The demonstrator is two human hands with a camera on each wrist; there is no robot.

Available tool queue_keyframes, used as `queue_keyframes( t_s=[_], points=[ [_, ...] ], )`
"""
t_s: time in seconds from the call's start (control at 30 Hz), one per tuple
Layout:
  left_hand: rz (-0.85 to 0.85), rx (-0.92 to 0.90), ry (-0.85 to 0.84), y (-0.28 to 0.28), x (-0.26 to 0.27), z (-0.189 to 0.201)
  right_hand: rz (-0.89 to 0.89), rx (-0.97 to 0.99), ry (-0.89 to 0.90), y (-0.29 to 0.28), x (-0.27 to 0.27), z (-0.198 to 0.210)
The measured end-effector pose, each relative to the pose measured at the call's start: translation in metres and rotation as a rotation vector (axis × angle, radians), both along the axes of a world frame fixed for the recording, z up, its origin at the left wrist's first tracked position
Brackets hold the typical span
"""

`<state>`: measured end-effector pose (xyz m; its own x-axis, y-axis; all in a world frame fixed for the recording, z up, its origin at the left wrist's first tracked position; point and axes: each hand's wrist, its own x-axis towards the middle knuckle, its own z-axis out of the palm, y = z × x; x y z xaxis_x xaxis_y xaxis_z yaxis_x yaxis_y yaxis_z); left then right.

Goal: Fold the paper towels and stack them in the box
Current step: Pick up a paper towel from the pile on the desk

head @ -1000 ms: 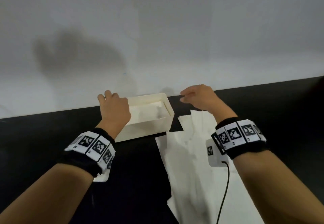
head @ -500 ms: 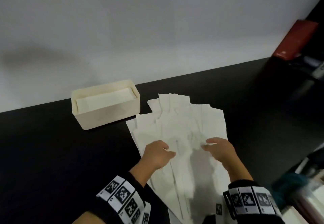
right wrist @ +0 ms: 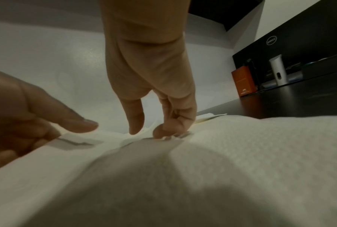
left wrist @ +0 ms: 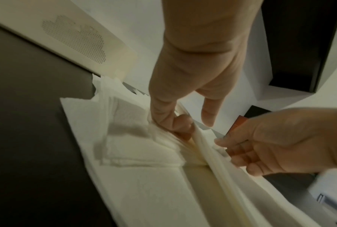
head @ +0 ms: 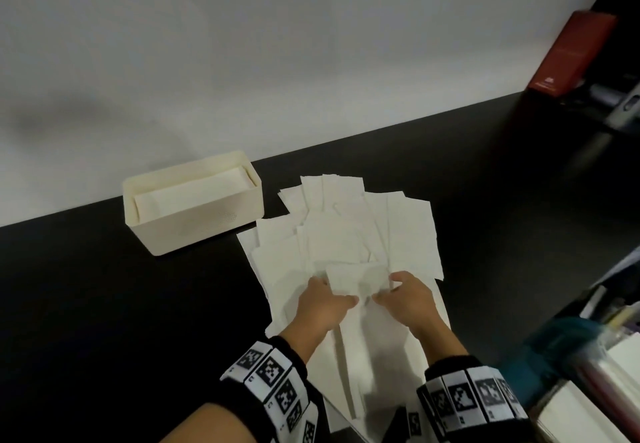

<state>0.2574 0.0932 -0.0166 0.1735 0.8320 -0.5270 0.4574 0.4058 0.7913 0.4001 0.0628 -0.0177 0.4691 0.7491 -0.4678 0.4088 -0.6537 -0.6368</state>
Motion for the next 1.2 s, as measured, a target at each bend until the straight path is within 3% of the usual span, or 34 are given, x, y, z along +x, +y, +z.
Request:
queue_keyframes(
  t_s=[0.2,0.33,0.53,0.6,0.73,0.83,0.9,1.0,1.2],
  points=[
    [-0.005,0.044,0.107,0.000,0.008,-0.002,0.007,0.038,0.006,0.005,0.010,-0.002],
    [0.073,0.026,0.027,0.002,0.009,-0.016,0.006,0.031,0.080,0.008,0.008,-0.004],
    [0.110,0.138,-0.059,-0.001,0.011,-0.020,-0.016,0.083,0.115,0.010,0.003,-0.008],
    [0.163,0.157,-0.174,0.001,0.009,-0.014,0.062,0.100,0.124,0.007,0.008,0.000],
    [0.355,0.019,-0.664,0.015,-0.004,0.011,0.286,0.024,0.263,0.002,0.026,0.021],
    [0.446,0.015,-0.842,0.029,-0.024,0.025,0.210,0.150,0.312,0.005,0.038,0.029],
    [0.389,0.087,-0.803,0.033,-0.040,0.028,0.041,0.314,0.359,0.009,0.041,0.031],
    [0.243,0.199,-0.597,0.033,-0.062,0.025,-0.083,0.483,0.439,0.015,0.038,0.031],
    [0.181,0.311,-0.466,0.040,-0.080,0.020,-0.002,0.587,0.573,0.025,0.015,0.031]
  ],
)
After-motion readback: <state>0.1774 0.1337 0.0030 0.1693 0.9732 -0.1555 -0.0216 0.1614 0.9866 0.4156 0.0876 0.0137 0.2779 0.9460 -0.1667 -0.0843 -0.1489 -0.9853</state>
